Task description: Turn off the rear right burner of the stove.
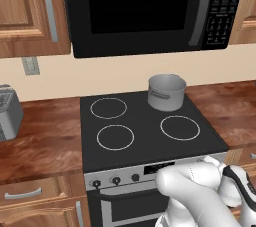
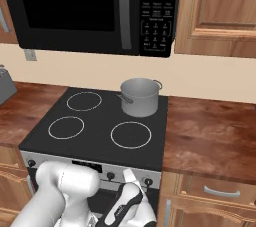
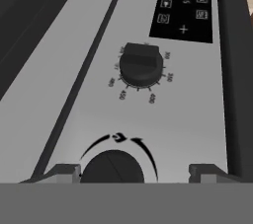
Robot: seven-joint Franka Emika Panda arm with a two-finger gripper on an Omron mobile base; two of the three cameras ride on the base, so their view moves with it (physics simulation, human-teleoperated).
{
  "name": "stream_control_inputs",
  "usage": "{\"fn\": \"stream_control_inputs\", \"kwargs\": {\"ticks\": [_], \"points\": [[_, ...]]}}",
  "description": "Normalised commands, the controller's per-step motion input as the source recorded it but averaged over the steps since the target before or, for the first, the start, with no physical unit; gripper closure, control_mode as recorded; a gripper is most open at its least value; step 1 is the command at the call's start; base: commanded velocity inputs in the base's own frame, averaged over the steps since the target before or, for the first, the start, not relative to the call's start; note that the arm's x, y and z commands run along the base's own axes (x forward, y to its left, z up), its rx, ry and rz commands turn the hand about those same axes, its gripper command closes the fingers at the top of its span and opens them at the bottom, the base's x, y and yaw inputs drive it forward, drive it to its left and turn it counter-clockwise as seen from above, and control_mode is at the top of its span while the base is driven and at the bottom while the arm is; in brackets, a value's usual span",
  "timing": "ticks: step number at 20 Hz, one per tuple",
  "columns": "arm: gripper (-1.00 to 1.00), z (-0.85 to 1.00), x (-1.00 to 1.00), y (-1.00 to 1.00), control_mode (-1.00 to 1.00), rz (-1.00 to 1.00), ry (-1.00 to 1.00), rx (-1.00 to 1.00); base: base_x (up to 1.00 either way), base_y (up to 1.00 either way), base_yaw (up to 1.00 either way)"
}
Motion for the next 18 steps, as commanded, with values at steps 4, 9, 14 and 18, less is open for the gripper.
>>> {"fn": "stream_control_inputs", "kwargs": {"ticks": [4, 9, 14, 18], "points": [[1.00, -0.01, 0.00, -0.07, -1.00, -0.01, -0.02, 0.00, 0.00, 0.00, 0.00], [1.00, -0.10, -0.08, -0.19, -1.00, -0.05, -0.03, 0.00, 0.00, 0.00, 0.00], [1.00, -0.05, 0.00, -0.09, -1.00, -0.07, -0.01, 0.02, 0.00, 0.00, 0.00], [1.00, 0.00, 0.00, -0.01, -1.00, -0.10, 0.00, 0.11, 0.00, 0.00, 0.00]]}}
